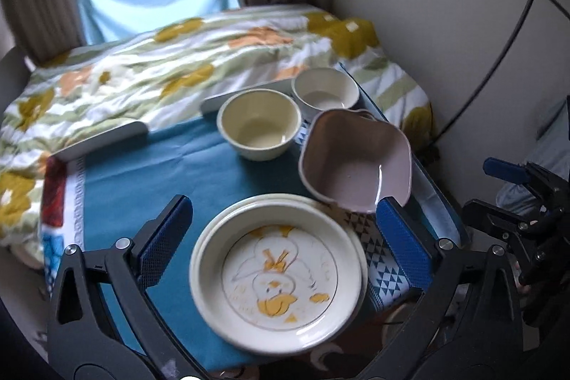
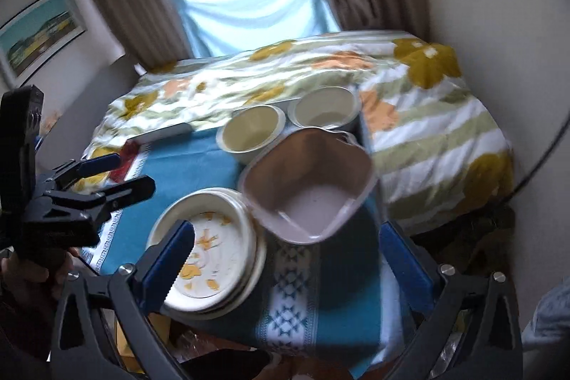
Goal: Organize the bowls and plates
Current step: 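Open the left tool and move it toward the mauve square dish, then grasp the rim of the mauve square dish with the left tool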
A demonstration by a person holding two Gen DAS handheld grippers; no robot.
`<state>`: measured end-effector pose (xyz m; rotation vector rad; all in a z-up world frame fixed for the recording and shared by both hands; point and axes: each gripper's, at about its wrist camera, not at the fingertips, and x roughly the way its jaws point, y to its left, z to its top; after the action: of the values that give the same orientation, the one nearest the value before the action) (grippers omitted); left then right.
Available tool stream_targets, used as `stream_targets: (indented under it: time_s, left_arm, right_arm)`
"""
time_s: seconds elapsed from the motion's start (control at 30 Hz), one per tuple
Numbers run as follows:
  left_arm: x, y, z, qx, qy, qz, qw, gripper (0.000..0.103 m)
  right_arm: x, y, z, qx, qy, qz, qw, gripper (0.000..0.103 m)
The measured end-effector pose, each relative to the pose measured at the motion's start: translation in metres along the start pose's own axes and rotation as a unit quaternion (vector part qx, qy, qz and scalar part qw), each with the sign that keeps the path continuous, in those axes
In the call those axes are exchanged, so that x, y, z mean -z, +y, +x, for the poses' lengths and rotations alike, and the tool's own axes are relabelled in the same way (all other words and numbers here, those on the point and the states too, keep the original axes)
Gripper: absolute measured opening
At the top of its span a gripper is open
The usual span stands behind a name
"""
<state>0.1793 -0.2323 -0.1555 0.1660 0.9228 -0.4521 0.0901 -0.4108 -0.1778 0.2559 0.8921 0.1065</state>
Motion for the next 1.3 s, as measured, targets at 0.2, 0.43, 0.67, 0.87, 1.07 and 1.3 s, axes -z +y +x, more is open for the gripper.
stream_targets:
  time_s: [0.2, 0.43, 0.67, 0.87, 1.07, 1.3]
  left_arm:
    - [-0.029, 0.005, 0.056, 0.051, 0.052, 0.017, 0.9972, 0.103]
    - [-0.037, 0.001, 0.129, 0.090, 0.120, 0.053, 0.9872, 0.082]
    - [-0.034, -0.008, 0.172, 0.114, 0.162, 0.091, 0.9761, 0.044]
    - [-0.035, -0.012, 0.181, 0.121, 0.171, 0.112, 0.9715, 0.012]
    - [-0.042, -0.017, 0.166, 0.119, 0.149, 0.116, 0.9747, 0.012]
    - [-0.048, -0.025, 0.113, 0.105, 0.098, 0.099, 0.9848, 0.012]
  right_arm:
    - [-0.004, -0.020, 0.015, 0.021, 0.037, 0.063, 0.997, 0.103]
    - [-0.005, -0.047, 0.068, 0.041, 0.093, 0.175, 0.979, 0.098]
    - [-0.007, -0.052, 0.110, 0.042, 0.121, 0.202, 0.971, 0.052]
    - [-0.006, -0.056, 0.124, 0.055, 0.126, 0.214, 0.967, 0.022]
    - [-0.009, -0.057, 0.116, 0.064, 0.114, 0.208, 0.969, 0.016]
    - [-0.022, -0.047, 0.074, 0.057, 0.081, 0.169, 0.981, 0.016]
